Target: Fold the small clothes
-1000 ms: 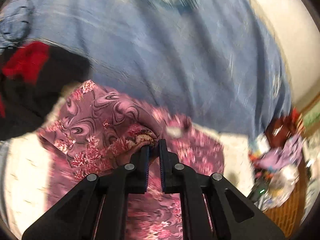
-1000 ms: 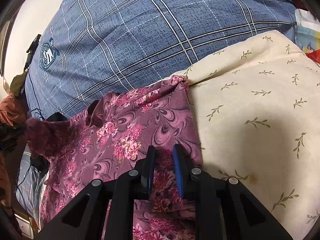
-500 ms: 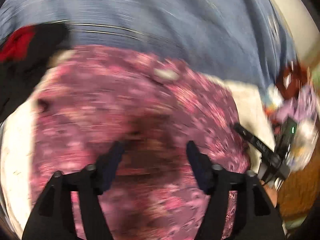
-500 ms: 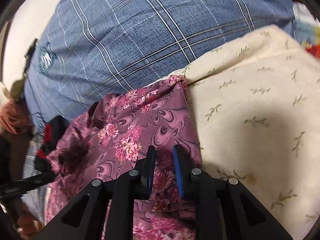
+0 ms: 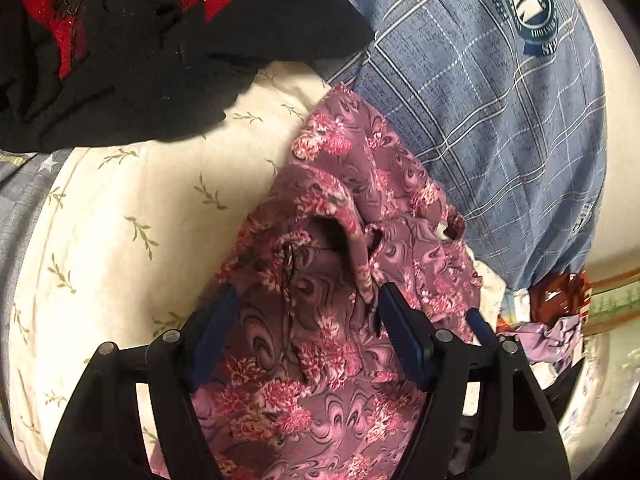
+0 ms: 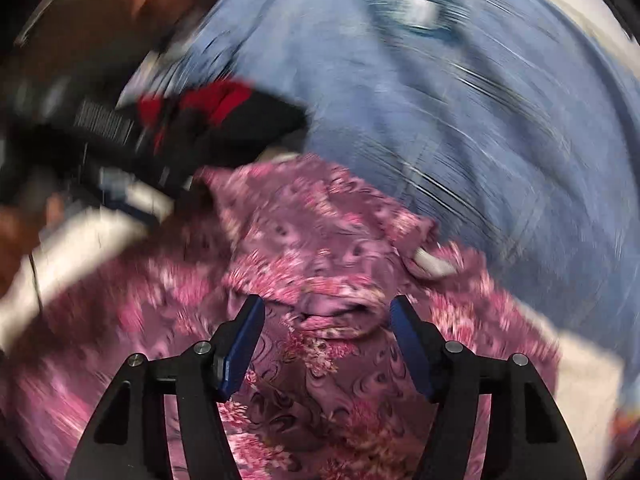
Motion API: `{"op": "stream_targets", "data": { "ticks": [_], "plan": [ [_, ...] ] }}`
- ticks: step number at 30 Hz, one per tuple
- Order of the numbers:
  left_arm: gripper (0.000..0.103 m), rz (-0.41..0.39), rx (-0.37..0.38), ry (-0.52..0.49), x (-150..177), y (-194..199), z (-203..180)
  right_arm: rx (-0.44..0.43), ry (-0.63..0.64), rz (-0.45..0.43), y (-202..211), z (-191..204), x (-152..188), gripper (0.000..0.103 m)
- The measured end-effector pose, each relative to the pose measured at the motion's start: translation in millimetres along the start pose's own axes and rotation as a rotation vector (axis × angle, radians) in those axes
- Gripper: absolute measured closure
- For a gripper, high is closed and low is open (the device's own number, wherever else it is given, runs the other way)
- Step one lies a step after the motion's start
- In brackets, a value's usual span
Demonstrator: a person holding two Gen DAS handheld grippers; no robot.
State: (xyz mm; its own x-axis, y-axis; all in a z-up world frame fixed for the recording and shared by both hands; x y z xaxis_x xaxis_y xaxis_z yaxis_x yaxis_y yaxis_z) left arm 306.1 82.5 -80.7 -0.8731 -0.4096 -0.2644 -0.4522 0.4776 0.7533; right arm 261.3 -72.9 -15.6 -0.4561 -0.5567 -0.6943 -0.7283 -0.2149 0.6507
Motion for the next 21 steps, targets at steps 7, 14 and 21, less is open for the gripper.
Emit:
{"op": "stream_targets", "data": {
  "ticks": [7,14,21],
  "plan": [
    [0.031,-0.004,0.033,0.034,-10.1,2.8,1.8,0.004,0.245,0.035,-38.0,34.1,-8.5,0.04],
    [0.031,0.013,0.043,0.056,-13.5,-7.6,-0.9,-0.135,-0.258,-0.081,-7.3,-33.4,-8.3,0.093],
    [0.031,0.042,0.015,0.064,-9.7,-33.6,-9.6,-0.096,-0.957,-0.161,22.5,-177.9,89.6,0.094]
  ]
}}
Point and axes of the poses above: each gripper's, at about its wrist camera, not at the fingertips, and y roughly against the way its jaws point, z to its left, x to its underside, the point moved 6 cm from there along -y, roughly the way its jaws point, and after that the axes turned 5 degrees about -z, right-handed, at the moved point
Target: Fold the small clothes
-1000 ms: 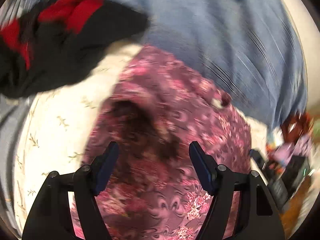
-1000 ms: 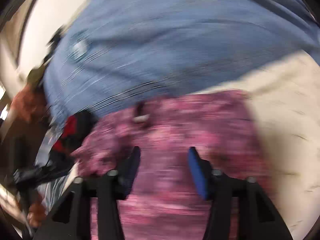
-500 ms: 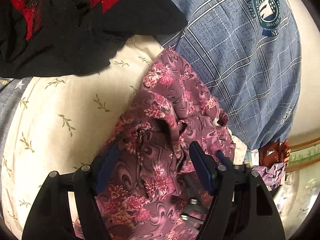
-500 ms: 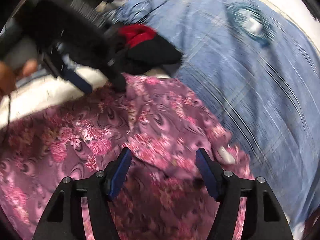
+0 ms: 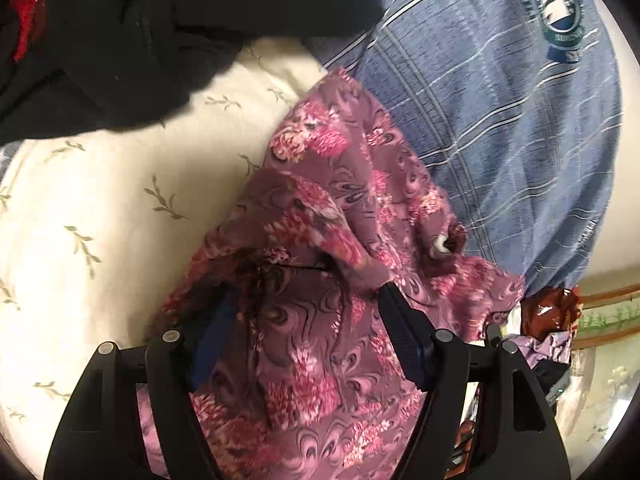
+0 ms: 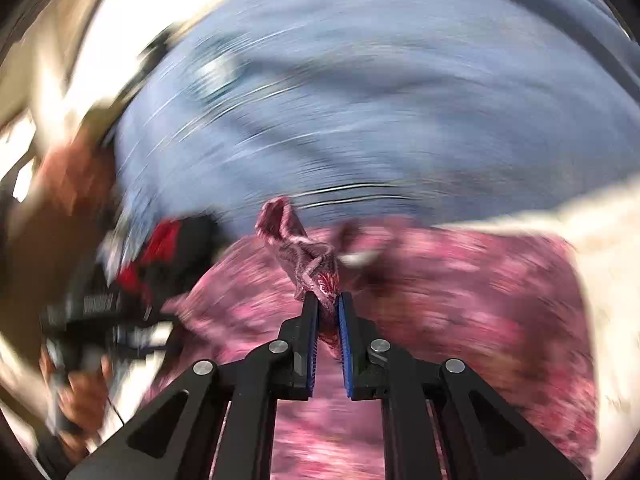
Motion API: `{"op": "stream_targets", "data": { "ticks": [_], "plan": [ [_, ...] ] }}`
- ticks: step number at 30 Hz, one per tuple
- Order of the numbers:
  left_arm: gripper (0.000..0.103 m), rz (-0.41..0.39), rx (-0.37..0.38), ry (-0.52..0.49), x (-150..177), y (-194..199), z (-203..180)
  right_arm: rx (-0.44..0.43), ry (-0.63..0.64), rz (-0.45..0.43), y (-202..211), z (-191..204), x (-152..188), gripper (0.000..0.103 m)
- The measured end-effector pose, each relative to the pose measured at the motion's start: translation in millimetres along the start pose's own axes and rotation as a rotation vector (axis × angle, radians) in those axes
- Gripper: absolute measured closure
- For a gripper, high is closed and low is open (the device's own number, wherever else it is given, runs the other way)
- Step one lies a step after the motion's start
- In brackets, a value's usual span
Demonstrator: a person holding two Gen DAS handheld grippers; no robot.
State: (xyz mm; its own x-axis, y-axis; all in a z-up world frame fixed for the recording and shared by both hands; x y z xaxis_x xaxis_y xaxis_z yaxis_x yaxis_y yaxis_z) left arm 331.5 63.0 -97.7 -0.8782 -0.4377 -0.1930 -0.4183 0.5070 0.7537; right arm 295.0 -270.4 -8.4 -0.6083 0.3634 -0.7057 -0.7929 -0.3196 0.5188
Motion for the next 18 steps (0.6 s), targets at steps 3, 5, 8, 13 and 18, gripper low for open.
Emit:
{"op": "stream_targets", "data": {
  "ticks": [3,5,8,13,18],
  "plan": [
    [0.029,-0.015,0.019,0.026,-0.9,1.1,0.4,0.015,-0.142,0.006,6.8,-42.0,4.0,0.094],
    [0.029,-0.027,0.048,0.056,-0.9,5.7,3.2,-0.047,-0.242,0.014,11.6,-55.0,10.3,0.088],
    [0.023,-0.026,0.112,0.12,0.5,8.6,7.8,-0.1,-0.379,0.014,9.6,-68.0,15.8,0.057],
    [0.021,-0.032,0.066,0.134,-10.1,-4.4,6.6,-0.076,-0.389,0.015,-14.0,-57.8,13.0,0.043],
    [0.101,-0.076,-0.006,0.067,-30.2,10.5,-13.6,-0.109,-0.332,-0.018,-6.7,-41.6,-17.3,0.095]
  ]
}}
Point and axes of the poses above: each gripper's, at about its wrist camera, not at the fingertips, and y roughly against the way its jaws point, z to its left, x to its underside, the point moved 6 cm from there along -y, roughly the way its jaws point, and after that the axes turned 5 degrees about -z, right-handed, at the moved point
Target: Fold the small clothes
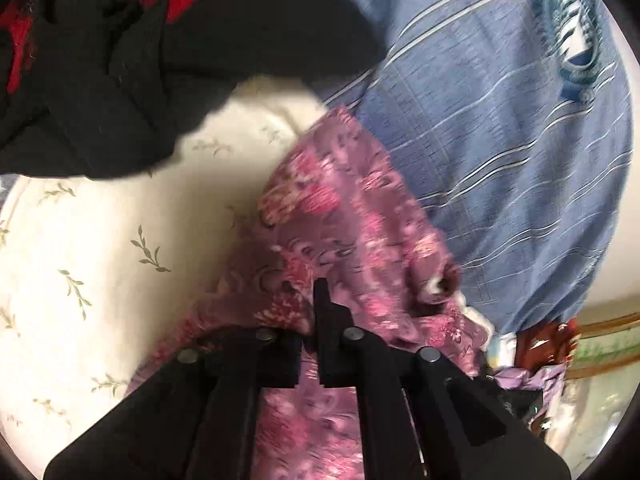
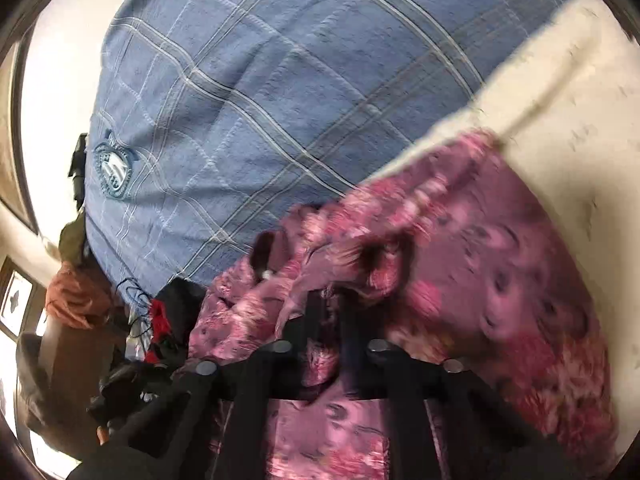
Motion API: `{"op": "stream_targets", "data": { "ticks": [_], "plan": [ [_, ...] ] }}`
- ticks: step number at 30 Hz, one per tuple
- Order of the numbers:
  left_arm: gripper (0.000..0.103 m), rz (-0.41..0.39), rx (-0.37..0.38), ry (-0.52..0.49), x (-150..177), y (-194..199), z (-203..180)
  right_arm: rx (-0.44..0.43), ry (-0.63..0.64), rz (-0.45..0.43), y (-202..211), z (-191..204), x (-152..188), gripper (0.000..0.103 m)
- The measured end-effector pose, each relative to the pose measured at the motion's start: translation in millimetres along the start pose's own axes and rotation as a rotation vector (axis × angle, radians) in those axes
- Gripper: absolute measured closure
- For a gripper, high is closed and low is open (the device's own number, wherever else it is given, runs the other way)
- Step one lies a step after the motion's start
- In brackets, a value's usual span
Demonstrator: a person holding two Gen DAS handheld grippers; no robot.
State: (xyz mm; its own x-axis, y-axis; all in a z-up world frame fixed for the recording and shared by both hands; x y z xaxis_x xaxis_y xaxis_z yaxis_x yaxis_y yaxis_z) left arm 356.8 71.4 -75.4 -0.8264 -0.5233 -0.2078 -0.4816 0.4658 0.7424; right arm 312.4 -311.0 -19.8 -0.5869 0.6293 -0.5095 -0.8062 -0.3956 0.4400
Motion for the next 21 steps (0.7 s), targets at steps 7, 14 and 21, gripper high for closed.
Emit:
{"op": "stream_targets", "data": {
  "ticks": [7,14,21],
  "plan": [
    [0.1,-0.056,-0.084,-0.11,39.9,21.9,13.3,0.078,0.05,-0.097,66.9,-23.8,-28.3,0.103],
    [0.078,0.012,-0.005,-0.056,53.6,16.9,37.3,0.073,-0.118,-0.042,74.0,-78.1,4.2,0.089],
    [0.049,0.011,-0.003,-0.052,47.5,13.3,27.7,0.131,0.09,0.076,22.3,-38.4,27.9,0.044]
  ]
}}
Point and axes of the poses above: each gripper's, at about its wrist camera, not at the fingertips, and y roughly against the way its jaws point, z to its left, x to its underside, the point moved 6 cm from there along -y, roughly the way its jaws point, and after that the axes turned 5 degrees about -z, right-handed, at the moved point
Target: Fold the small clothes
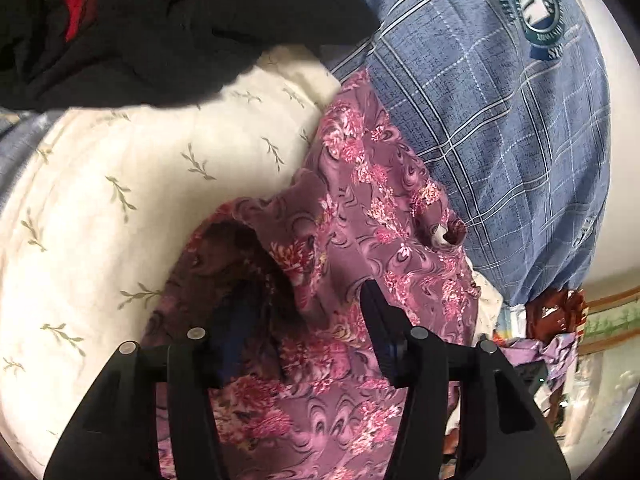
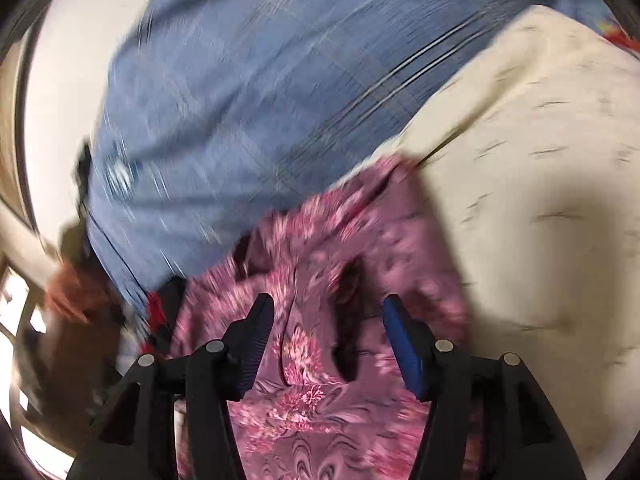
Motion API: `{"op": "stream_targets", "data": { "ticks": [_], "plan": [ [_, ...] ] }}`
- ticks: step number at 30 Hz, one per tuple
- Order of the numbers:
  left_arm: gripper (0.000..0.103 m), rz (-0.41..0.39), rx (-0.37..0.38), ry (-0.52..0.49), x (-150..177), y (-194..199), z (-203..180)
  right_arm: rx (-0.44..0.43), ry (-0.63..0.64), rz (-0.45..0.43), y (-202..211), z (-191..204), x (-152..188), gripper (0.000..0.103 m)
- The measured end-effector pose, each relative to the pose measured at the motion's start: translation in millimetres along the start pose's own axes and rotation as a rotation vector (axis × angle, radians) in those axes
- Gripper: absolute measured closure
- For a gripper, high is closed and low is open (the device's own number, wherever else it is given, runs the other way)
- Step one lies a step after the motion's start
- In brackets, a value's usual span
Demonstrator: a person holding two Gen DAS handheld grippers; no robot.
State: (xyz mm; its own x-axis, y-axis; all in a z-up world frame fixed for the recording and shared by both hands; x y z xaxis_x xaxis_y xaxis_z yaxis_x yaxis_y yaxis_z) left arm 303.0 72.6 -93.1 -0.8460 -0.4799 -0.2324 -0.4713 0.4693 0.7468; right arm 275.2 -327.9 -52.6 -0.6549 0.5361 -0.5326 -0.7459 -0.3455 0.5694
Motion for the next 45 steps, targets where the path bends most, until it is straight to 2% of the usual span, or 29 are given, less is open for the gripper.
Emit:
{"op": "stream_targets", "data": {
  "ticks": [1,2,3,5,6,7,10,13,14,15,16,18,19,21,23,24,27,30,32,33,34,36,37,38,39,41,42,45],
  "plan": [
    [0.049,0.012,0.006,0.027,0.7,-2.5,2.1,0.032,0.074,0.028,-9.9,10.2,4.9,0.054],
    [0.049,0.019,0.02,0.045,0.5,-3.4,3.0,0.029,0.114,0.043,-13.0,17.8,7.0,0.099],
    [0.049,0.018,0.026,0.05,0.3,-2.4,3.0,0.007,0.139,0.053,-12.4,24.2,6.9,0.097],
    [0.045,-0.001,0.025,0.053,-3.0,0.6,5.4,-0.035,0.169,-0.053,10.8,37.0,-8.9,0.099],
    [0.04,-0.006,0.017,0.057,-3.9,-0.4,6.5,-0.034,0.159,-0.103,23.8,33.3,-17.6,0.099],
    [0.039,-0.004,0.017,0.065,-3.7,-1.5,8.6,-0.012,0.141,-0.115,28.9,23.3,-21.3,0.099],
    [0.035,0.006,0.025,0.092,-5.2,-6.8,11.2,0.118,0.096,-0.062,25.3,-19.9,-15.6,0.099],
    [0.035,-0.019,0.005,0.1,-11.1,-10.3,6.4,0.113,0.04,-0.04,21.9,-38.1,-5.3,0.099],
    [0.041,-0.026,-0.014,0.096,-14.0,-10.9,4.1,0.11,0.03,-0.044,22.0,-38.5,-4.9,0.099],
    [0.069,-0.036,-0.029,0.088,-16.7,-9.4,1.6,0.099,0.023,-0.05,23.4,-35.8,-5.2,0.099],
    [0.092,-0.039,-0.037,0.071,-19.3,-7.2,-1.9,0.075,0.017,-0.066,27.3,-31.5,-8.0,0.099],
    [0.091,-0.072,-0.07,0.054,-23.0,1.2,-1.2,0.008,0.003,-0.123,42.9,-24.5,-16.5,0.099],
    [0.091,-0.087,-0.115,0.036,-23.7,2.8,3.3,0.01,0.018,-0.134,45.9,-22.2,-17.6,0.099],
    [0.091,-0.059,-0.163,0.039,-20.5,-5.1,15.5,0.074,0.064,-0.082,36.9,-27.4,-12.4,0.099],
    [0.091,-0.049,-0.146,0.051,-16.2,-5.3,22.4,0.156,0.095,0.032,17.2,-39.5,2.1,0.097],
    [0.091,-0.055,-0.143,0.045,-14.8,0.4,23.1,0.16,0.107,0.039,17.5,-41.0,5.7,0.094],
    [0.09,-0.118,-0.151,0.015,-9.9,31.3,18.4,0.111,0.074,-0.039,42.0,-36.1,-1.1,0.09],
    [0.09,-0.148,-0.088,-0.027,-6.7,49.9,-2.7,0.071,0.061,-0.107,60.7,-30.1,-6.5,0.086],
    [0.081,-0.138,-0.054,-0.1,-7.1,45.0,-29.6,0.036,0.078,-0.108,60.8,-20.3,-3.5,0.086],
    [0.067,-0.134,-0.059,-0.132,-8.0,38.7,-38.1,0.028,0.092,-0.091,55.8,-15.2,1.4,0.086],
    [0.057,-0.125,-0.089,-0.183,-7.8,25.7,-49.1,0.027,0.105,-0.072,46.9,-9.9,5.0,0.086],
    [0.056,-0.108,-0.172,-0.258,-9.1,0.4,-57.5,0.065,0.121,-0.024,32.8,-13.3,15.7,0.086],
    [0.056,-0.094,-0.215,-0.282,-8.0,-9.5,-56.0,0.106,0.12,0.01,22.1,-19.1,21.1,0.089],
    [0.056,-0.064,-0.286,-0.309,-7.9,-26.2,-50.4,0.115,0.115,0.015,17.9,-24.0,24.0,0.095],
    [0.06,-0.039,-0.331,-0.318,-6.9,-38.1,-43.6,0.099,0.111,-0.011,19.0,-26.0,23.4,0.097],
    [0.06,-0.084,-0.365,-0.368,-8.9,-35.4,-45.3,0.093,0.105,0.0,18.5,-28.5,21.8,0.099],
    [0.06,-0.071,-0.373,-0.365,-8.4,-33.0,-43.8,0.091,0.099,0.009,19.0,-28.8,21.5,0.099],
    [0.064,-0.021,-0.32,-0.354,-0.5,-13.5,-32.7,0.1,0.108,0.036,29.6,-28.2,26.1,0.098]
  ]
}}
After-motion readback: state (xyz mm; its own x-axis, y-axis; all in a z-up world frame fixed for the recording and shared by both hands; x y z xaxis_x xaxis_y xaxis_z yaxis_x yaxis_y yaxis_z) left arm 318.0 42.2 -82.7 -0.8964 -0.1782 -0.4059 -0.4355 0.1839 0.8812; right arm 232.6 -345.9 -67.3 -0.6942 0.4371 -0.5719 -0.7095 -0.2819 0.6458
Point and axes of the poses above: each gripper's, at about its wrist camera, not at the fingertips, and y roughly against the way its jaws point, z to its left, x to its underside, the point moved 6 cm from there along -y, roughly the way its jaws point, and after that the axes turned 5 degrees about -z, right-handed, at the moved point
